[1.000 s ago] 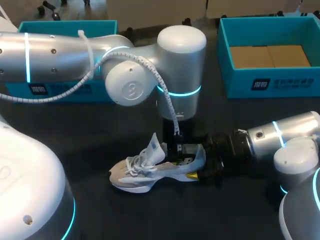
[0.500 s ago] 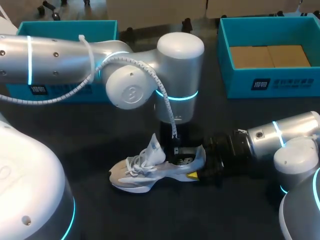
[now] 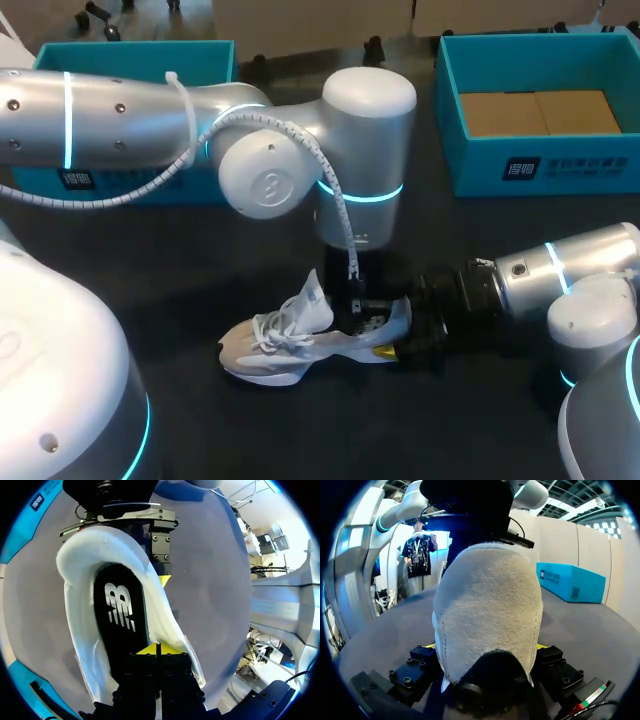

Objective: Take the shoe out of the shoebox, open the shoe tongue, remove and reinsert the insole, then place the shoe into the shoebox

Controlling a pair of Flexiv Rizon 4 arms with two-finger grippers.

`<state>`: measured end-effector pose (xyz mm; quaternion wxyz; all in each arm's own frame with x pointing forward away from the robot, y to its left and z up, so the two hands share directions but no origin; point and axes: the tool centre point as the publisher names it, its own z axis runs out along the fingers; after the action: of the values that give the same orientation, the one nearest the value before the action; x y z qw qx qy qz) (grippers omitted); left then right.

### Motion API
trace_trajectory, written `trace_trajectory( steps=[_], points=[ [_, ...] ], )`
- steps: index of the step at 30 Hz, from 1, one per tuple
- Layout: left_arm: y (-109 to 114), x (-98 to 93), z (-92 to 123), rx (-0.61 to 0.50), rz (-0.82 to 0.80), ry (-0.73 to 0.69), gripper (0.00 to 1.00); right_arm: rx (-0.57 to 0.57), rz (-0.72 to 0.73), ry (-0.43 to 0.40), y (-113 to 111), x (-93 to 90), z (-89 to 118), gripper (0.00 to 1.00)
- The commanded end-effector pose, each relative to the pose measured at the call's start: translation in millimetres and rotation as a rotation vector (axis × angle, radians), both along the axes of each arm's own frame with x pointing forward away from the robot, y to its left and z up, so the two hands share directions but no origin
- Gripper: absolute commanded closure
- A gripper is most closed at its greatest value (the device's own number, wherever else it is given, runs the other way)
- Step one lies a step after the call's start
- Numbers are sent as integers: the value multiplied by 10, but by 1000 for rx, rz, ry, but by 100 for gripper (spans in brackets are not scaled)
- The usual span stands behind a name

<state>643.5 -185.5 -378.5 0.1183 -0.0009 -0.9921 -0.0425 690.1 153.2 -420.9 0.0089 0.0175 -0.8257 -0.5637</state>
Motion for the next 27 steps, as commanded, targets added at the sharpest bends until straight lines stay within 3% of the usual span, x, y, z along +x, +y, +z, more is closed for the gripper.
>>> trace_trajectory(
  steps=[1, 10, 27],
  points=[
    [-62, 2, -103, 14, 12, -15, 91, -3, -1, 1, 17, 6, -3, 100],
    [-45, 37, -159, -9, 20, -43, 69, -3, -1, 1, 17, 6, -3, 100],
    [-85, 151, -340, -42, 57, -247, 60, -3, -1, 1, 17, 6, -3, 100]
  ],
)
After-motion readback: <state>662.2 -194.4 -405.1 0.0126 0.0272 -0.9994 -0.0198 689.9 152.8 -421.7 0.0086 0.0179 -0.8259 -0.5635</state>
